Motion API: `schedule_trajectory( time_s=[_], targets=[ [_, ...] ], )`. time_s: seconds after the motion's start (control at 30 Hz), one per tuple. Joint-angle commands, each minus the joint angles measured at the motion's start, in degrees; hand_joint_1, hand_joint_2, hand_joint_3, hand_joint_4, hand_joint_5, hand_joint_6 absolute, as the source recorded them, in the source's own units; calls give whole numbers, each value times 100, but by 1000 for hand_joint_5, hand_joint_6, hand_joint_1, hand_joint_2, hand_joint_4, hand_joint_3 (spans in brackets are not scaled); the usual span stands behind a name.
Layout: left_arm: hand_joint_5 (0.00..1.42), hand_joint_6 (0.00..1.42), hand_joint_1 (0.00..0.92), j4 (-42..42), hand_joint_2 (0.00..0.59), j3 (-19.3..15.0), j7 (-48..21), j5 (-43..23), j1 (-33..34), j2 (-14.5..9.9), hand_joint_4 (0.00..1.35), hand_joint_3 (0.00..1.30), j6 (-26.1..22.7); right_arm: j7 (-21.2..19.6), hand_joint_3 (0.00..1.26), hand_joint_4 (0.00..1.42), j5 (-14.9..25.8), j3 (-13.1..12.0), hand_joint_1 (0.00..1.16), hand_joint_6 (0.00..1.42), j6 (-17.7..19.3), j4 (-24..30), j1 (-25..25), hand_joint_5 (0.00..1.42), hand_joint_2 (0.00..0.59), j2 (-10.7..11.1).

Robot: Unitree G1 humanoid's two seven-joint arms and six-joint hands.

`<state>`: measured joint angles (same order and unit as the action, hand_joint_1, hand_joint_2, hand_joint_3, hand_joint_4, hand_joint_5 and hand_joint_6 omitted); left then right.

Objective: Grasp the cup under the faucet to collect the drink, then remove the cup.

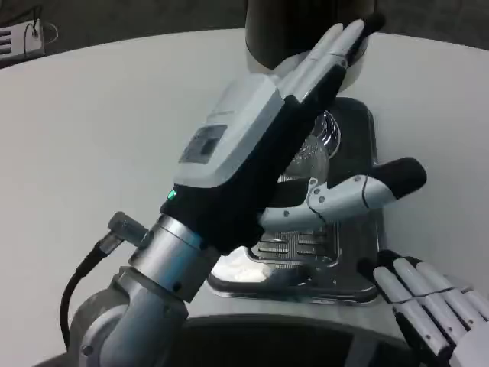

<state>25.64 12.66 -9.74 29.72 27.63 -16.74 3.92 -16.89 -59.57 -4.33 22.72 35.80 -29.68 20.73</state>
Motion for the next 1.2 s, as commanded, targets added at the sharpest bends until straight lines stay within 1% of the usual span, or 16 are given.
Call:
schedule_trajectory(
  time_s=[0.03, 0.37, 0.57, 0.67, 0.7, 0.77, 0.9, 0.93, 1.0, 1.2],
  targets=[
    [131, 58, 0, 134, 136, 190, -275, 347, -47, -166, 0, 45, 77, 36, 85, 64, 59, 4, 186, 224, -11, 17, -14, 110, 564, -33],
    [130, 67, 0, 329, 134, 311, -435, 880, -131, -337, 0, 45, 115, 37, 85, 64, 91, 13, 186, 243, 0, 19, -38, 122, 564, -44],
    [130, 69, 0, 415, 134, 278, -414, 985, -207, -343, 0, 46, 121, 73, 85, 64, 166, 33, 183, 246, 2, 4, -23, 122, 558, -47],
    [130, 70, 0, 451, 134, 259, -406, 999, -238, -340, 0, 50, 115, 212, 85, 64, 328, 95, 189, 248, -56, -23, 67, 122, 541, -82],
    [130, 70, 0, 456, 134, 256, -407, 1001, -243, -338, 0, 51, 114, 269, 85, 64, 389, 113, 193, 249, -87, -32, 103, 122, 523, -101],
    [130, 67, 0, 471, 134, 254, -408, 1012, -259, -339, 0, 52, 114, 447, 85, 64, 594, 158, 196, 250, -217, -74, 209, 122, 516, -176],
    [130, 69, 0, 483, 134, 253, -405, 1031, -284, -336, 0, 53, 111, 774, 76, 64, 1094, 188, 210, 262, -467, -212, 389, 122, 482, -302],
    [130, 69, 0, 484, 134, 253, -401, 1037, -288, -334, 0, 54, 110, 807, 67, 64, 1147, 186, 220, 264, -495, -241, 427, 122, 472, -310],
    [130, 70, 0, 485, 134, 250, -378, 1040, -295, -317, 0, 54, 109, 851, 66, 64, 1233, 187, 225, 265, -569, -317, 554, 122, 469, -329],
    [130, 70, 0, 488, 134, 247, -378, 1052, -273, -299, 0, 54, 98, 944, 66, 64, 1290, 274, 241, 265, -744, -404, 893, 122, 444, -375]
  ],
)
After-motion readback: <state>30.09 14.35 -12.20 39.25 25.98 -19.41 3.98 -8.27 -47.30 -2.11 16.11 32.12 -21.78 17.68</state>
